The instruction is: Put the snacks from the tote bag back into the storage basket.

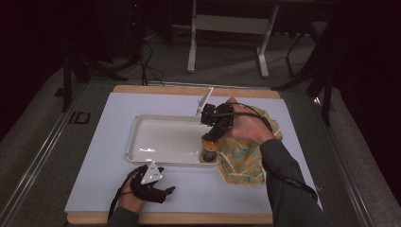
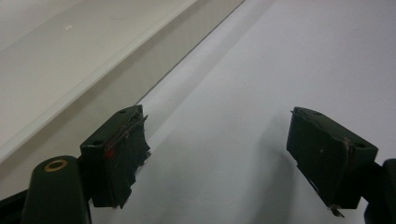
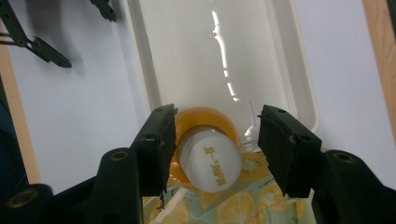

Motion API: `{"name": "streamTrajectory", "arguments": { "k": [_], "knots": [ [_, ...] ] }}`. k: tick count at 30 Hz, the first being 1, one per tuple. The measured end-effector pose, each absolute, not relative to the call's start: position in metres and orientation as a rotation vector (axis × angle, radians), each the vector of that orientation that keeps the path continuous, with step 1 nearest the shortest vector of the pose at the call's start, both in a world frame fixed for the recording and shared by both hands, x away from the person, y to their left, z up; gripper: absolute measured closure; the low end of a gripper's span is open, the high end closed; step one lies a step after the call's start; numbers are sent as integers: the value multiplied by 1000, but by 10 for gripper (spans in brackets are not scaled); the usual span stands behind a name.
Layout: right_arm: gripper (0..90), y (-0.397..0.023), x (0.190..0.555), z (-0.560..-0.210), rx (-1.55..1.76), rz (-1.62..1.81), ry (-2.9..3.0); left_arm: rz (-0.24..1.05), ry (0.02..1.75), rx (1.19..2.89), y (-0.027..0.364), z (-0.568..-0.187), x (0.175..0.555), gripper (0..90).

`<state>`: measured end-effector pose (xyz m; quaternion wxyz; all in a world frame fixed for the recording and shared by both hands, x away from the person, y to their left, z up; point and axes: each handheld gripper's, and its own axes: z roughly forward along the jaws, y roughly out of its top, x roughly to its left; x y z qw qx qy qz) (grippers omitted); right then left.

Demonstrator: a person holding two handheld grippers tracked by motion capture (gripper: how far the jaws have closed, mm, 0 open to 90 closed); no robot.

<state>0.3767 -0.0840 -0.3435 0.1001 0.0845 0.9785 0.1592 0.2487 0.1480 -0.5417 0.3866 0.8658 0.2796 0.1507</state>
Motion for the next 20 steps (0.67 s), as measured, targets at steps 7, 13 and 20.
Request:
{"name": "streamTrajectory", "arguments": {
  "k": [7, 13, 20],
  "knots": [
    [459, -87, 373, -331, 254, 502, 2880, 384, 713, 2203, 148, -542, 249, 200],
    [451, -92, 373, -327, 253, 505, 2871, 384, 715, 2202, 148, -542, 249, 200],
    [445, -110, 370, -323, 269, 489, 2865, 381, 714, 2203, 148, -542, 249, 200]
  ]
}}
